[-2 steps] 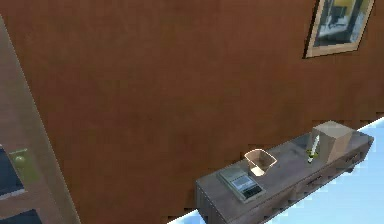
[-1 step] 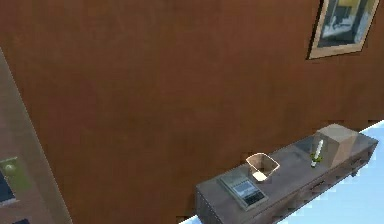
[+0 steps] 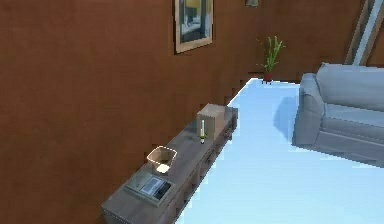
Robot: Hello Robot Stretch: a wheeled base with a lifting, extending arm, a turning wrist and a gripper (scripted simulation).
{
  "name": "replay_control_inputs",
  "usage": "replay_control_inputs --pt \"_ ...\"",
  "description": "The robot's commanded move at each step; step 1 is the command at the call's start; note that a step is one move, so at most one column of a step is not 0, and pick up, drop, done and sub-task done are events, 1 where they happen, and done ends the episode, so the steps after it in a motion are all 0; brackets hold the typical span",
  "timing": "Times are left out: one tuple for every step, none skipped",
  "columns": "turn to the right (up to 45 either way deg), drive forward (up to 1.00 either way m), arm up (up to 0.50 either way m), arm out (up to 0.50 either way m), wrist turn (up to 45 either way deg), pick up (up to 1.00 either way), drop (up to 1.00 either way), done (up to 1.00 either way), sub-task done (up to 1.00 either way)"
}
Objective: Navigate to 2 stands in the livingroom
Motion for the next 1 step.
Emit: replay_control_inputs --pt "0.0 0.0 0.0 0.0 0.0 0.0 0.0 1.0 0.0"
